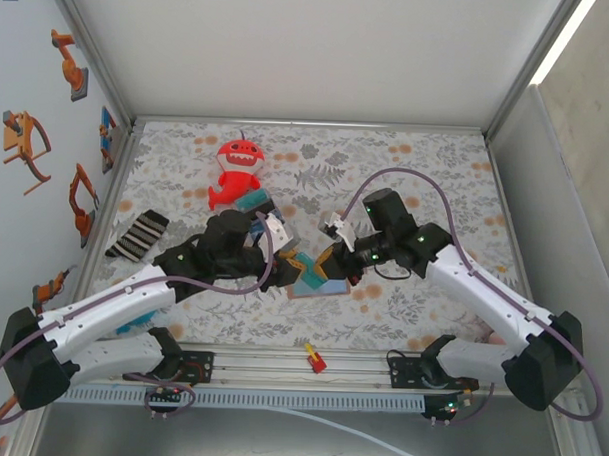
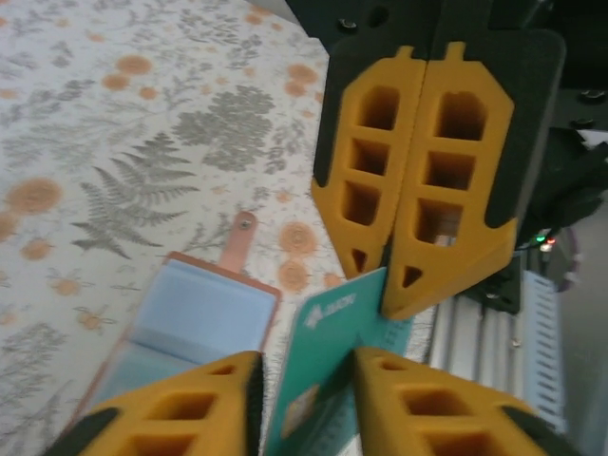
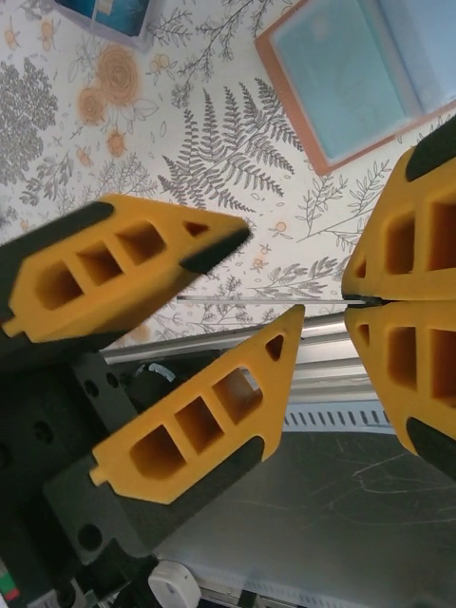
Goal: Take the credit cards out of the card holder
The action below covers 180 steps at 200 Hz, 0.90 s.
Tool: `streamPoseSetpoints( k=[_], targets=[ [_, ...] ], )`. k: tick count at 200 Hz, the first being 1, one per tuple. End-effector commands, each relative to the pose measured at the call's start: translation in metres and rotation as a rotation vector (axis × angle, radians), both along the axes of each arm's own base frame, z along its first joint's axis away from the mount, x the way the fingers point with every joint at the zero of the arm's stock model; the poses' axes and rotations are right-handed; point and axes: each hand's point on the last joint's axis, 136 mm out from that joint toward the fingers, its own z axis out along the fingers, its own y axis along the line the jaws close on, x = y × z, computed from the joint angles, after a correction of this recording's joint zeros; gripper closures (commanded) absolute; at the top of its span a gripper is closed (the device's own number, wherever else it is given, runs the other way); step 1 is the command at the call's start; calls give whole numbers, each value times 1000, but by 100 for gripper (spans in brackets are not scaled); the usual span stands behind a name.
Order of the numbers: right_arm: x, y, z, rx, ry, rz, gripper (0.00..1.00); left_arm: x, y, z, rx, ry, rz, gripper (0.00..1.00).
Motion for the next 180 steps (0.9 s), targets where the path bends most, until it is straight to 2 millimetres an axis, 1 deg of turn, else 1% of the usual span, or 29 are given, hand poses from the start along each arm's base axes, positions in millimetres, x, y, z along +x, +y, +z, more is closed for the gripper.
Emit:
streamPoseSetpoints(
  k=[1,21,28,36,44,52,58,82,97,116,124,140,156,180],
  targets=[
    [-10,4,11,38,-6,71,98,-12,-5,11,-32,9,-90,87],
    [-7,5,11,42,-14,63,97,-15,-6,10,-31,28,-107,100],
    [-4,5,10,37,-19,54,95,-16,-6,9,-31,34,-112,100],
    [-2,5,9,29,-20,40,90,-17,-6,9,-31,37,-115,100],
    [1,6,8,22,-25,24,81,-17,-6,9,-31,39,-114,100],
    [6,5,6,9,-29,-3,68,-17,-5,9,-31,39,-110,100],
    [10,4,4,0,-36,-29,62,-17,-4,9,-33,37,-103,100],
    [26,1,-1,-27,-63,-135,53,-10,3,16,-71,7,-40,100],
    [36,-1,0,-14,-78,-207,52,-4,10,24,-120,-27,21,100],
    [55,-6,2,15,-83,-359,49,5,20,37,-199,-68,122,100],
    [59,-6,5,48,-71,-403,49,10,25,43,-237,-82,170,100],
    [58,1,18,173,-22,-424,49,19,36,52,-316,-97,269,100],
    [57,4,31,289,8,-437,49,26,46,58,-386,-88,347,100],
    [56,5,53,458,26,-448,48,30,52,67,-495,-57,404,100]
  ],
)
